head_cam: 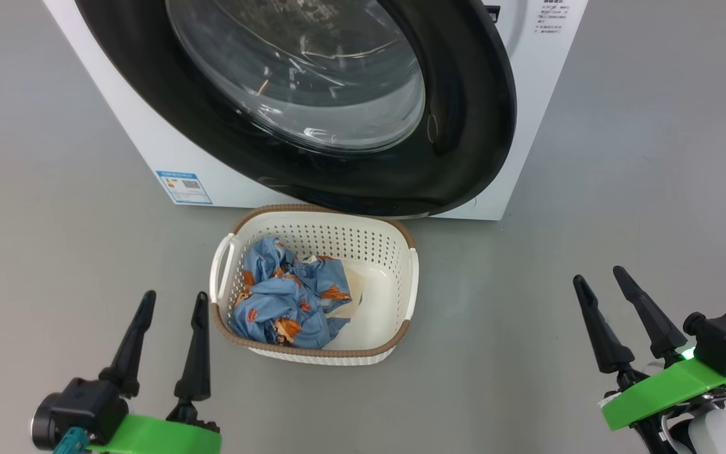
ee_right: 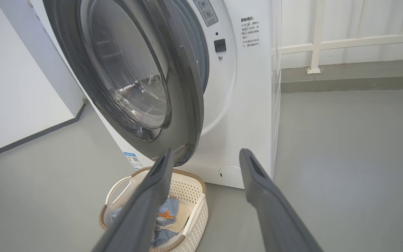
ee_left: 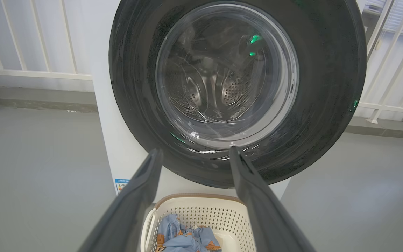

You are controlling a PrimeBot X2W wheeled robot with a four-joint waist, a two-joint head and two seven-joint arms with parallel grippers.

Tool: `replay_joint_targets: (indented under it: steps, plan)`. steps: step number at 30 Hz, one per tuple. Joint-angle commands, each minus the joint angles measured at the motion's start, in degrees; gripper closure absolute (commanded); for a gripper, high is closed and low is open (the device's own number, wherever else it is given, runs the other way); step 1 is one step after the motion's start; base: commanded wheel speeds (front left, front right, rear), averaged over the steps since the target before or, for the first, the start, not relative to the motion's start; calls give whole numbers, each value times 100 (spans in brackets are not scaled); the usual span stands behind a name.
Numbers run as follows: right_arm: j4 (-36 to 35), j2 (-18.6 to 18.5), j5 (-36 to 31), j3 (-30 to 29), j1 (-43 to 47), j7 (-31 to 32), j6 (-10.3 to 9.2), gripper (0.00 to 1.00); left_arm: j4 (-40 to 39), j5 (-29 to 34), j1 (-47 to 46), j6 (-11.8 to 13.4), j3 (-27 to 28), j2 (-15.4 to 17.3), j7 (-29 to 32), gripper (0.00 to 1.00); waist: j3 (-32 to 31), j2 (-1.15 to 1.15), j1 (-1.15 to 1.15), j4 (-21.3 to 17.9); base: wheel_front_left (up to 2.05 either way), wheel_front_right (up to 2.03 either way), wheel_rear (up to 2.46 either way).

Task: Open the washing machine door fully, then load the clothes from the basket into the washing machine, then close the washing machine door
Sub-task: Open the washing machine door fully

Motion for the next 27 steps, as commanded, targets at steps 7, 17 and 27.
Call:
replay_joint_targets:
  steps: [7,17,27]
  plan:
    - [-82,-210,224,160,-379,-69,9,100,-155,27,-59,-18,187,103,-53,0,77,0,0,23,0,0,0]
    - [144,-391,1386,397,-1070,-69,9,100,-156,24,-153,-18,144,103,-53,0,195,0,0,71,0,0,0]
    - [359,-861,3596,738,-1828,427,9,100,-159,-19,-239,-18,122,103,-53,0,353,0,0,175,0,0,0]
